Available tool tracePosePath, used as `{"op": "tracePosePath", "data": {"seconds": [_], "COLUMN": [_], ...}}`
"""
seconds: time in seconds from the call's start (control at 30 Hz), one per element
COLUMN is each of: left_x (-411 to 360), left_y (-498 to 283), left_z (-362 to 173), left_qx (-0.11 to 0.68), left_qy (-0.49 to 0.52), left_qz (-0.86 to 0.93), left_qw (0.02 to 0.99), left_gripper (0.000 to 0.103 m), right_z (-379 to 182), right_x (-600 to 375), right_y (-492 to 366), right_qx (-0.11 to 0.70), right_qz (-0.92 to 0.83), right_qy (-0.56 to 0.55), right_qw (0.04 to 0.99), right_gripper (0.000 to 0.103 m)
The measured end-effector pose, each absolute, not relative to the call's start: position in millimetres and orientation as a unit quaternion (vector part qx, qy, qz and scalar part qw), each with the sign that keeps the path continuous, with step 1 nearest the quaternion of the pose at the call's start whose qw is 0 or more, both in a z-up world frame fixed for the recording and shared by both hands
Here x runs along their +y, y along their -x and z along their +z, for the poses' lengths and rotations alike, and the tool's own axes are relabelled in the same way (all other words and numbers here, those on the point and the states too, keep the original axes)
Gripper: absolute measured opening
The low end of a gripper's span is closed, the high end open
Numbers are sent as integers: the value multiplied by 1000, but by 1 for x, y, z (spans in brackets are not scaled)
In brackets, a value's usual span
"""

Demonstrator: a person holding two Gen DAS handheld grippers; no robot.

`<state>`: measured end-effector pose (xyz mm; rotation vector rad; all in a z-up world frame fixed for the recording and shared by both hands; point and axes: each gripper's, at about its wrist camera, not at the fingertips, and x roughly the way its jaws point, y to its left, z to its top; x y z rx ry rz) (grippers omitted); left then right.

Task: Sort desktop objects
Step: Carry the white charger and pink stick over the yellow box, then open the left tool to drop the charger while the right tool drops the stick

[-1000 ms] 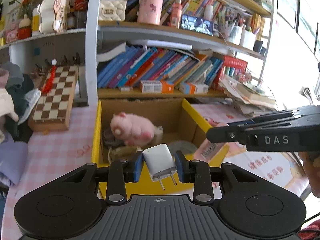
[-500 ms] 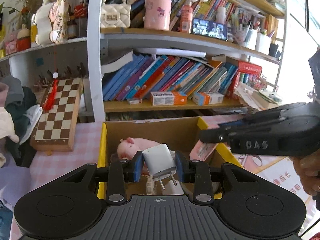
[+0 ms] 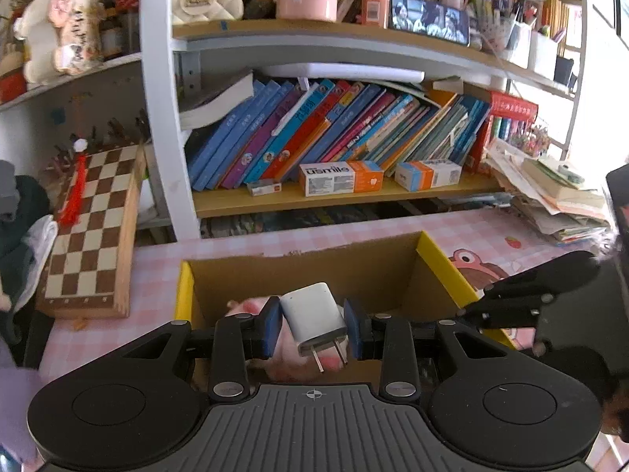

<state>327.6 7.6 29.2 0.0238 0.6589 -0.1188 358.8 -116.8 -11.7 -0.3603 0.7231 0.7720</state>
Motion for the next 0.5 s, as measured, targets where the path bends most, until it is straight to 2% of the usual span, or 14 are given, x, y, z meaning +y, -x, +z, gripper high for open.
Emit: {"op": "tracePosePath", "data": {"seconds": [0.4, 0.5], "left_x": [-13, -19], "left_y": [-393, -403], "left_z": [-2, -9], "left_qx": [395, 411], "left_qy": [-35, -47], "left_qz": [-111, -123], "left_qw": [911, 902], "left_gripper": [32, 32], "right_z": [-15, -23], "right_x": [-107, -102], "right_y": [-381, -388], "right_qx": [342, 364], "right_qz": [403, 407], "right_qy": [175, 179], "right_qw": [830, 819], "right_gripper": [19, 19]}}
